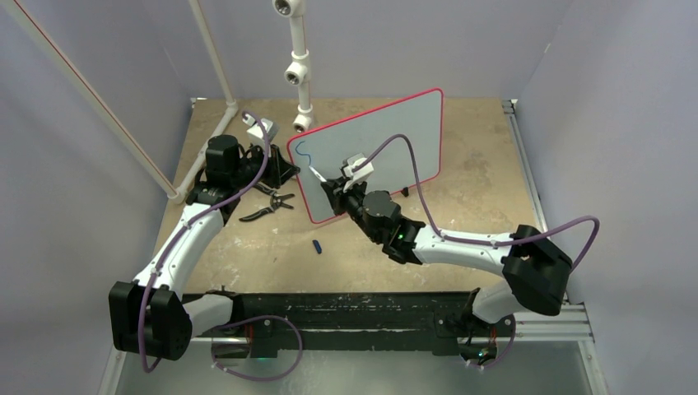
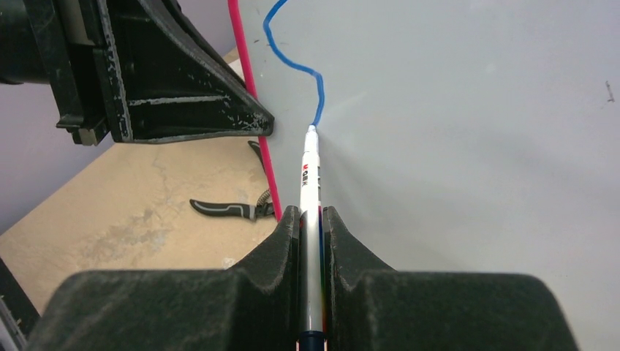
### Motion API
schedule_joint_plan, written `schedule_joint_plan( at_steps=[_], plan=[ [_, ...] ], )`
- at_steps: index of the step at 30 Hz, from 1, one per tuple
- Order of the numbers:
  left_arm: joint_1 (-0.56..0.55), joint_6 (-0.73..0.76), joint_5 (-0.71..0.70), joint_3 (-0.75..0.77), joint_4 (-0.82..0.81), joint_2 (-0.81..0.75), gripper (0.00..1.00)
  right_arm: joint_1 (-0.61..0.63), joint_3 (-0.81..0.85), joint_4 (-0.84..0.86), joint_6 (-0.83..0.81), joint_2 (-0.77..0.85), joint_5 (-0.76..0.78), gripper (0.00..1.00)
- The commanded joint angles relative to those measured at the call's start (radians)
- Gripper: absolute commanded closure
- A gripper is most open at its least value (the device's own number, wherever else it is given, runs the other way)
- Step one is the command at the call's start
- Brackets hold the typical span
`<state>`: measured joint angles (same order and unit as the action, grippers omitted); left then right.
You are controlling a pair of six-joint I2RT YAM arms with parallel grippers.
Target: Write a sentence on the whiteboard
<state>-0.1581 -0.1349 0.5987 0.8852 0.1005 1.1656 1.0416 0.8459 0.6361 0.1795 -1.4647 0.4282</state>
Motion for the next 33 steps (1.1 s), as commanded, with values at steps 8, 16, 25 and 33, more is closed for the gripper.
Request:
schedule_joint_plan(
  at_steps=[8,16,25,33],
  plan=[
    [0.0,0.023,0.003,-0.006,-0.025,-0.032,1.0,0.028,0.004,0.022,-0.021,0.0,-0.026,1.0],
    [0.0,0.021,-0.008,-0.008,-0.023,-0.035,1.0,0.029,-0.031,0.065,-0.021,0.076,-0.107,1.0],
    [0.0,0.015,-0.029,-0.012,-0.018,-0.039,1.0,0.007,-0.051,-0.027,0.007,0.193,-0.115,1.0],
    [0.0,0.018,-0.038,-0.015,-0.016,-0.039,1.0,-0.105,-0.092,0.019,0.016,0.213,-0.284,1.0]
  ],
)
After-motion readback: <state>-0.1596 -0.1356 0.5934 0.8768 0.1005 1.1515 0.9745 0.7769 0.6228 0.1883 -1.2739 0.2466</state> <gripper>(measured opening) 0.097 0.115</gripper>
